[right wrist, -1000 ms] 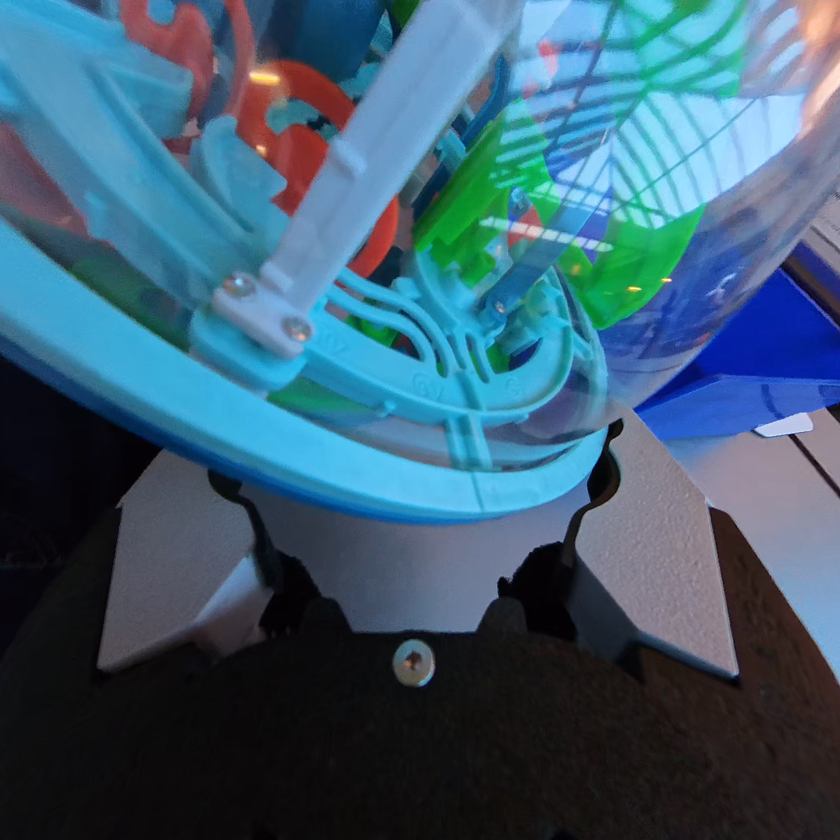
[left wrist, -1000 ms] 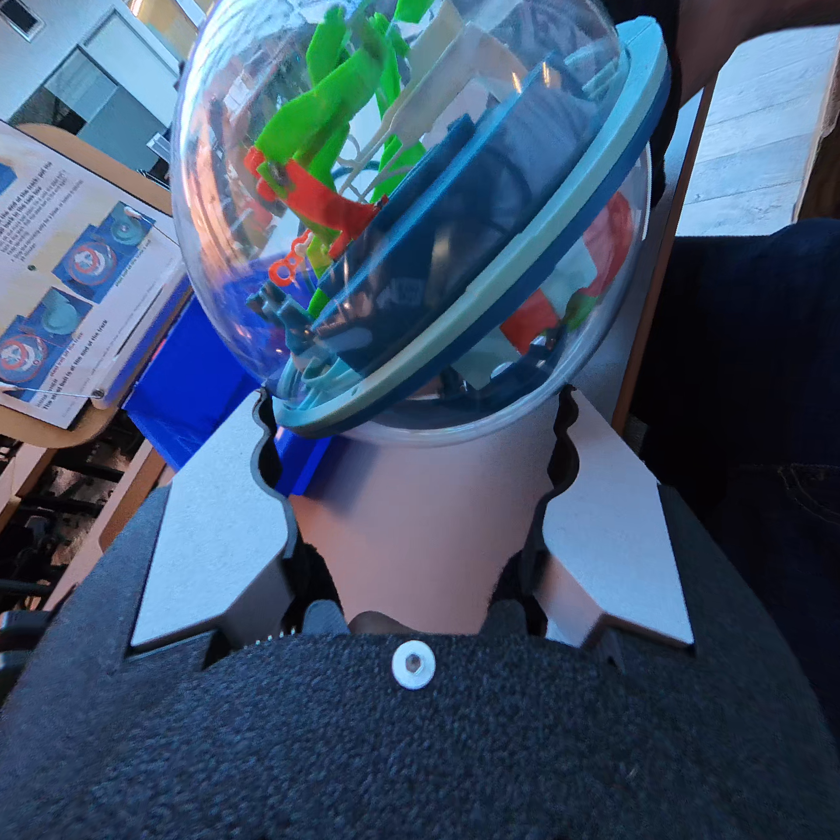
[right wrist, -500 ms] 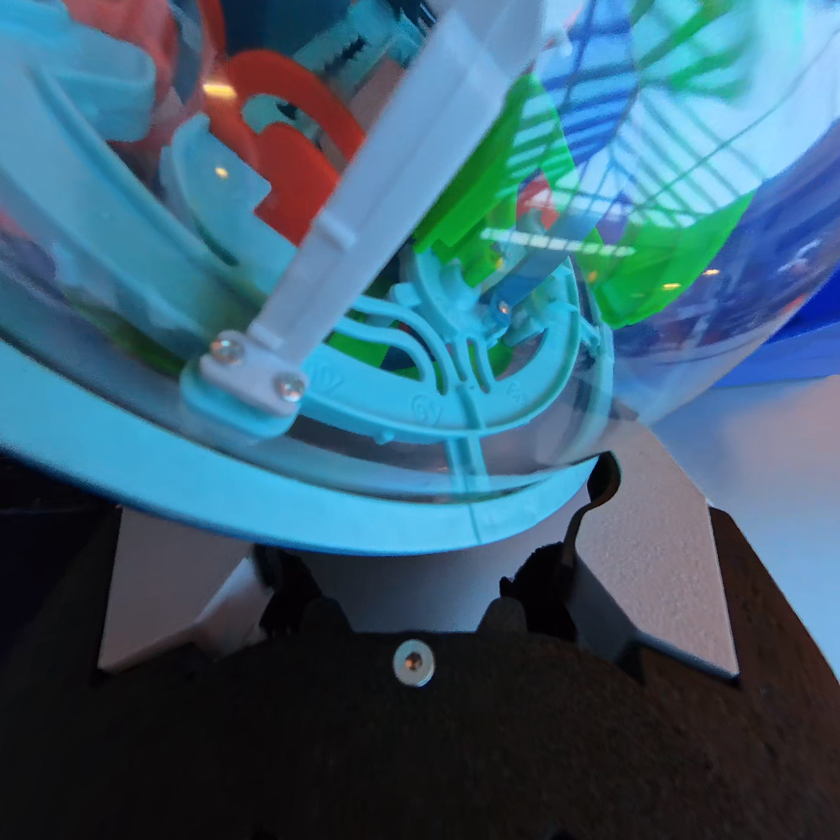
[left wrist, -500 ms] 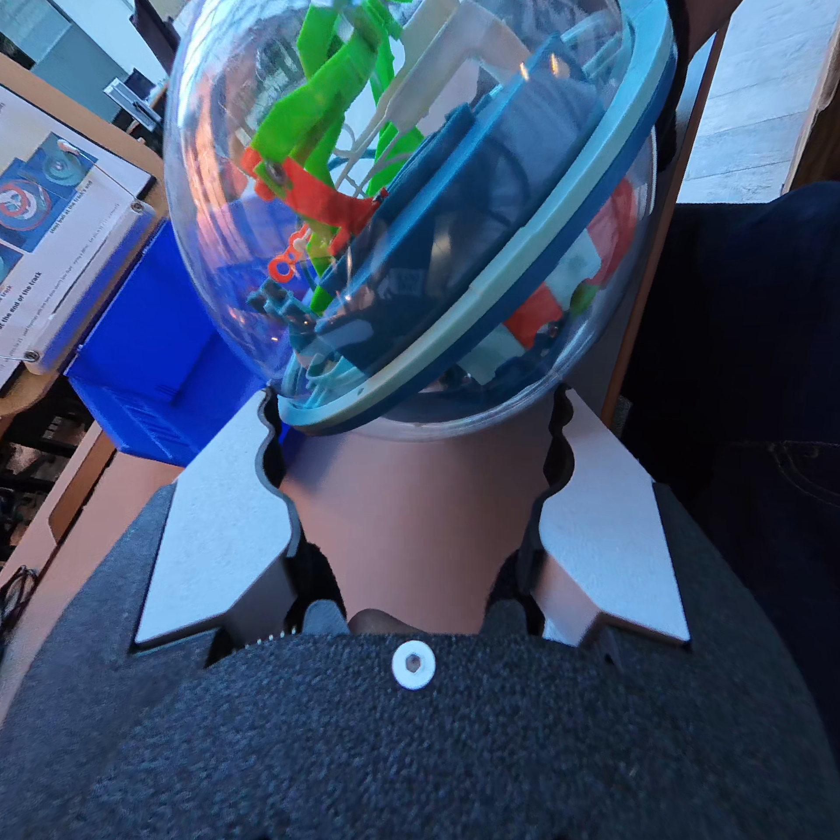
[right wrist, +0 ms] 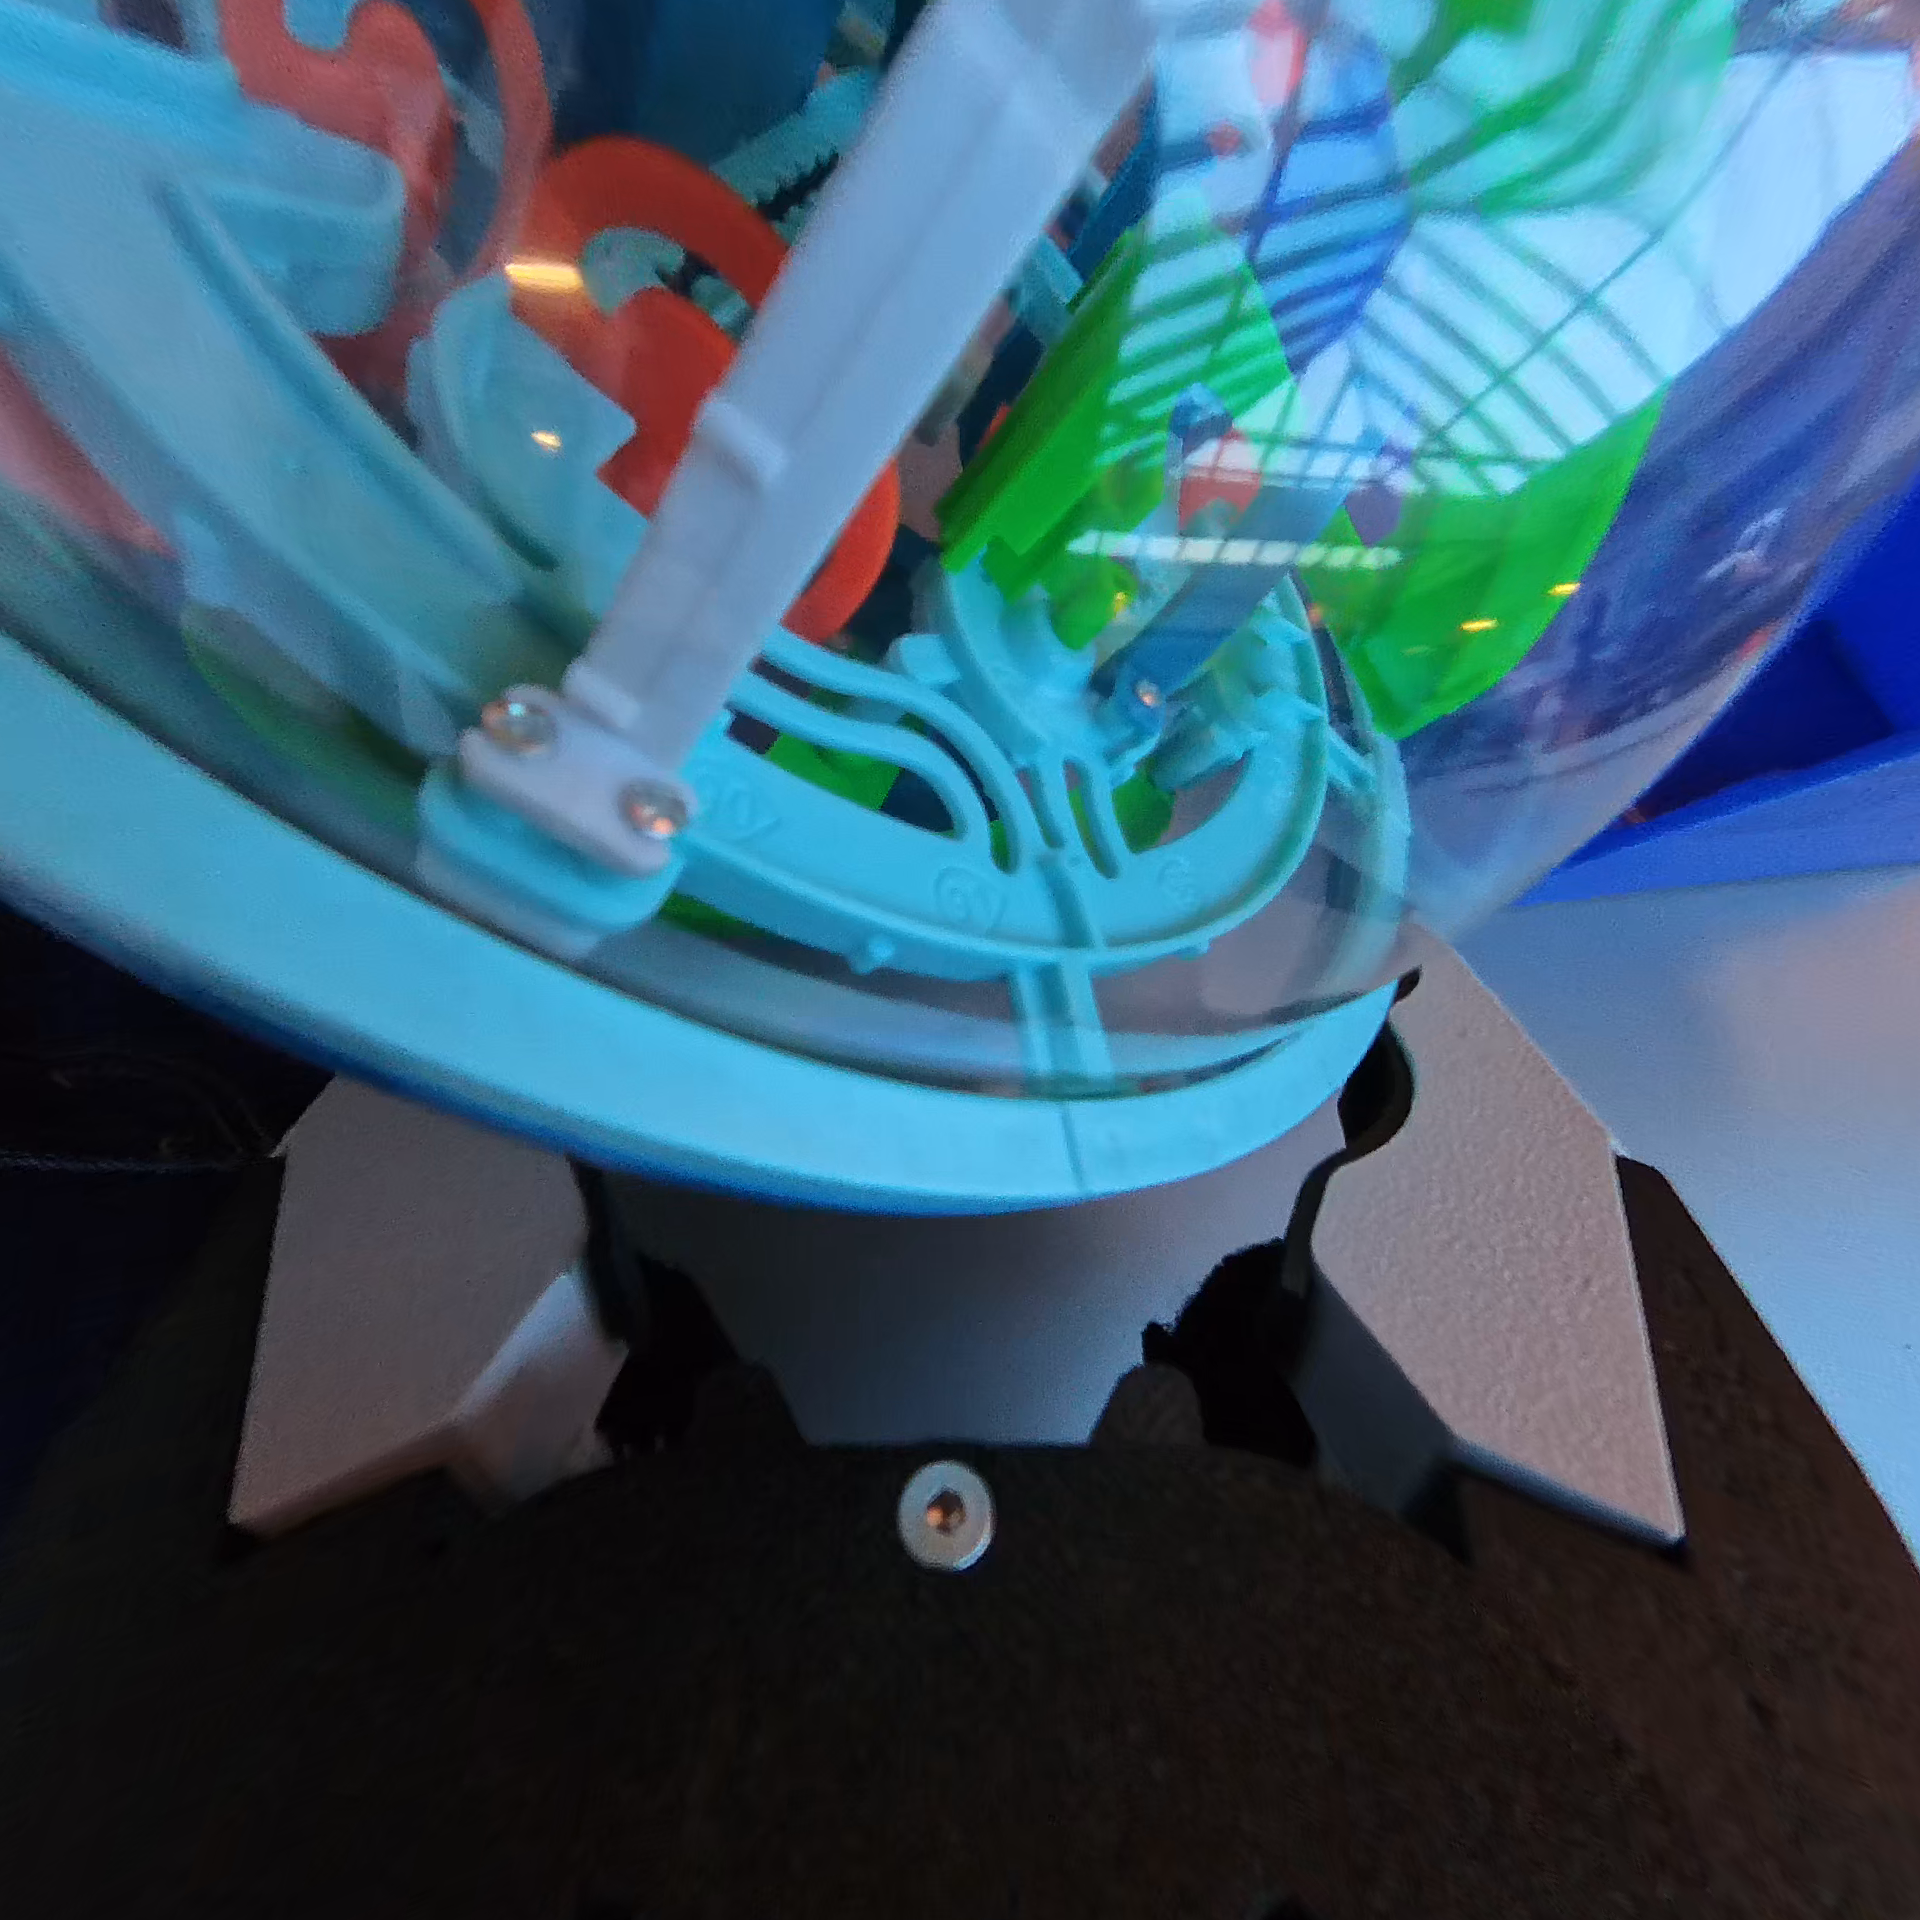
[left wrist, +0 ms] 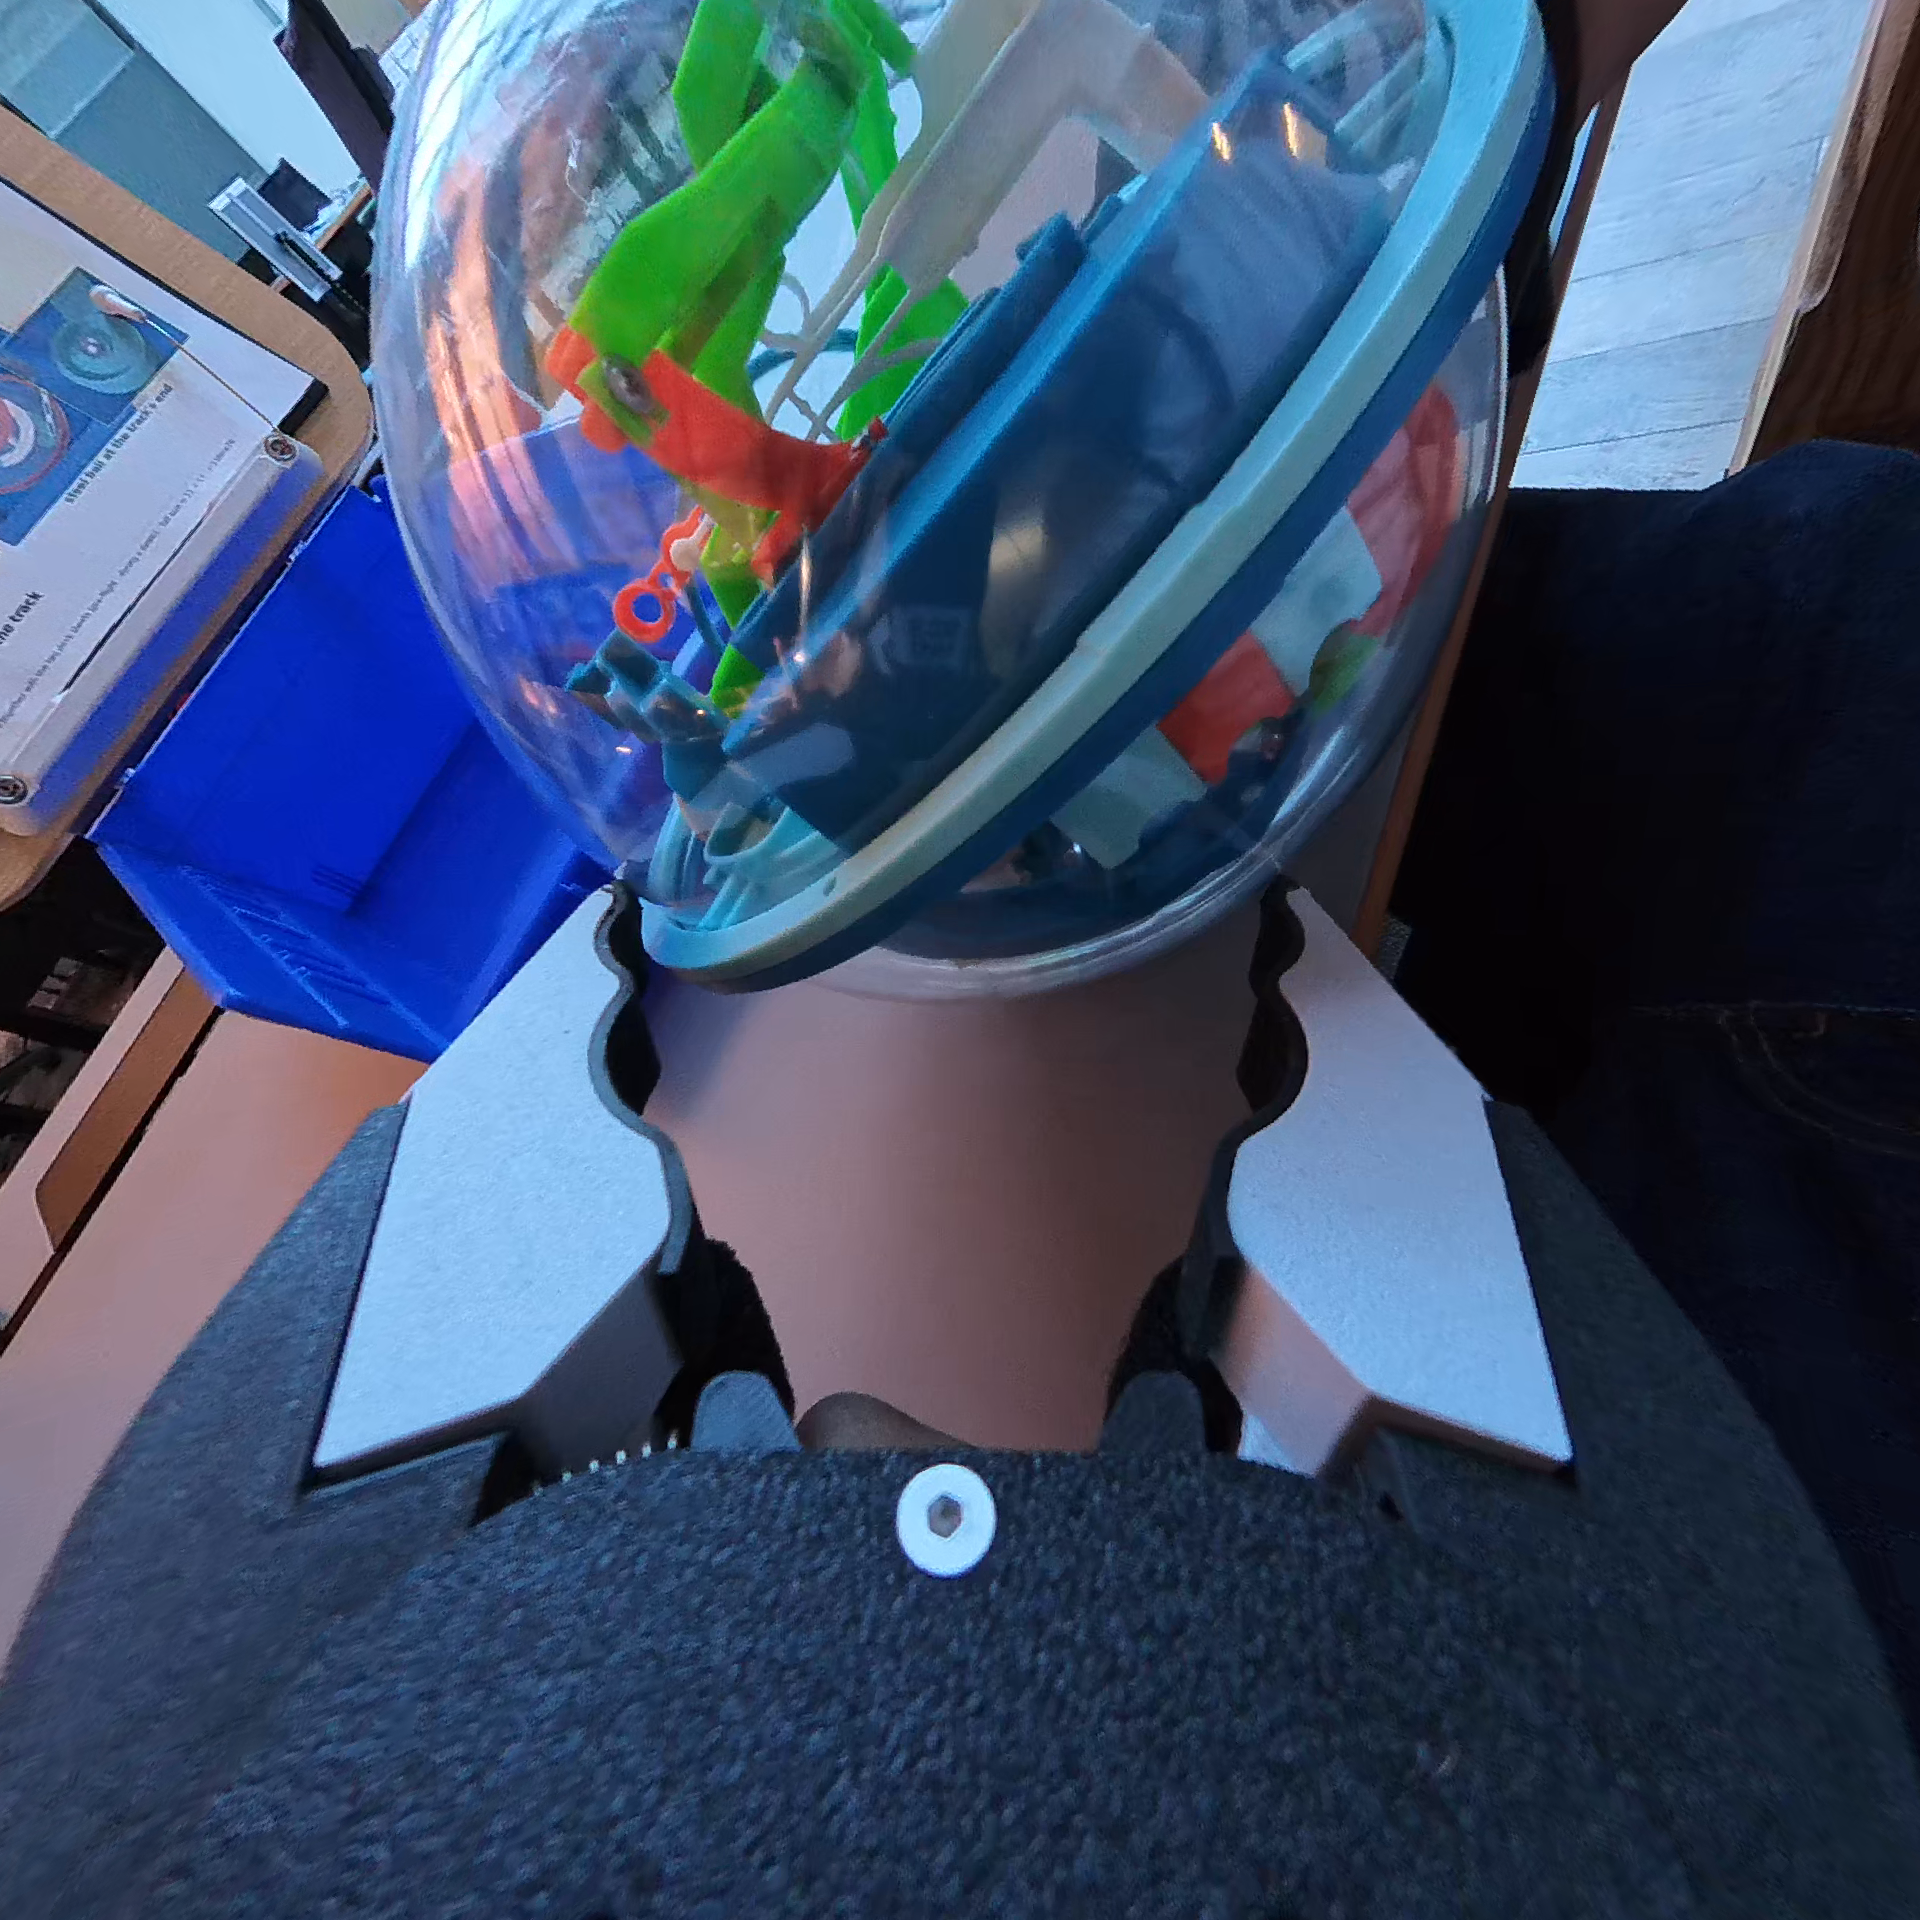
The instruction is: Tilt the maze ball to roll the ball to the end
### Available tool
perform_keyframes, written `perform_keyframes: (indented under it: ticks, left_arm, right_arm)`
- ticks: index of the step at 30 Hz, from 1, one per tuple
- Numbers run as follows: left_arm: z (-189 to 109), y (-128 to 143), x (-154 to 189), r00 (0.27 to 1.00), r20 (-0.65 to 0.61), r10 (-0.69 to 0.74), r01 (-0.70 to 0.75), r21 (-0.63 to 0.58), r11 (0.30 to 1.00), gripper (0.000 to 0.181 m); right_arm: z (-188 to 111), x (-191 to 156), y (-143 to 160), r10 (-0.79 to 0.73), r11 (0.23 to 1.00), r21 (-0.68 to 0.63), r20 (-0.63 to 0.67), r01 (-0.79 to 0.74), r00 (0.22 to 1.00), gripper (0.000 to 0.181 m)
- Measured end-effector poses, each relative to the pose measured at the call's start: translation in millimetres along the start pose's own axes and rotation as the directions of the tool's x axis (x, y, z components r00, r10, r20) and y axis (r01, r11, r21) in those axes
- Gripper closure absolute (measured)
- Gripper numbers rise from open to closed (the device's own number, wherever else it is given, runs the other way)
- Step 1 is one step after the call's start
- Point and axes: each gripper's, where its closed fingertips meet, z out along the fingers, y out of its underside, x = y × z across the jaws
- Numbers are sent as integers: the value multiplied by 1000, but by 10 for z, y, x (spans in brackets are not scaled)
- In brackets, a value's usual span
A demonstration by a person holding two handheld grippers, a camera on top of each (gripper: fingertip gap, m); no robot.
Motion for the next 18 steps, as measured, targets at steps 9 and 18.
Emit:
perform_keyframes:
  ticks: [9,18]
  left_arm:
    - [-62,-20,17,1000,19,-13,13,4,1000,75]
    - [-168,-138,56,973,-87,-215,219,44,975,77]
  right_arm:
    - [-154,-31,-81,56,995,86,20,-57,998,32]
    - [-299,-31,-153,129,976,168,69,-139,989,34]
